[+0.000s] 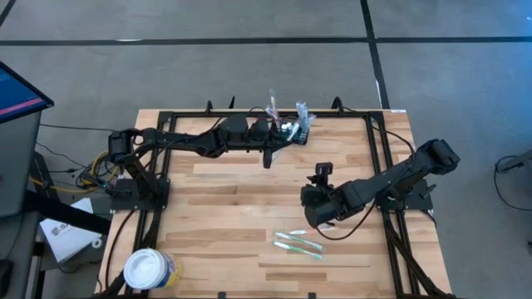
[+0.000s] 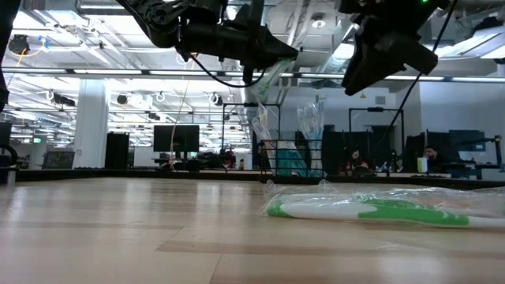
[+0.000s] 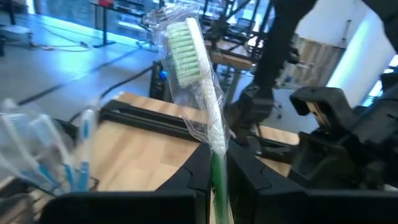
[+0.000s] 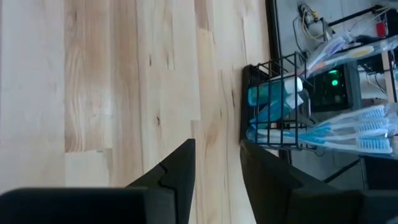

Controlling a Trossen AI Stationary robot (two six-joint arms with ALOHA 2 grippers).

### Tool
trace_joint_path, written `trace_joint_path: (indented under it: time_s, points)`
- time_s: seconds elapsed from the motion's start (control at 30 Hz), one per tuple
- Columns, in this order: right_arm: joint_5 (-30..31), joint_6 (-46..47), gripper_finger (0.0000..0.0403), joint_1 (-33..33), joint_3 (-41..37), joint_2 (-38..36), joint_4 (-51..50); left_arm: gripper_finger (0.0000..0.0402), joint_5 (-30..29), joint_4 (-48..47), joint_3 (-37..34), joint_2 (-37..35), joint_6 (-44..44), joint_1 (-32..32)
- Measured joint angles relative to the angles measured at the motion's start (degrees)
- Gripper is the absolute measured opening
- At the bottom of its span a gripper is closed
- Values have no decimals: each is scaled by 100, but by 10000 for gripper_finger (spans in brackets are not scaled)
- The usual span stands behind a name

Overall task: Pick & Place toothbrushing station
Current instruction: Put the green toothbrush into the mesh organizer

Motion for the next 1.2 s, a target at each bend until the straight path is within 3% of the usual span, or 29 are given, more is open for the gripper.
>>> trace_joint_path:
  time_s: [0.1, 0.3, 0.6, 0.83, 1.2]
  points:
    - [9, 51, 117, -3, -37, 0, 1, 17, -75, 289, -67, 0, 31, 73]
    - [11, 69, 116, -29, -38, 0, 27, 17, -113, 1781, -749, 4, -166, 343]
    - [-5, 69, 116, -234, -300, -64, 614, 17, -673, 3281, -1276, 2, 262, 379]
    - [-260, 41, 116, -378, -1287, -911, 1839, 17, -1022, 3523, -1283, 75, 659, 475]
    - [-452, -58, 116, -357, -2309, -2391, 2699, 18, -1753, 4962, -911, 1446, 766, 785]
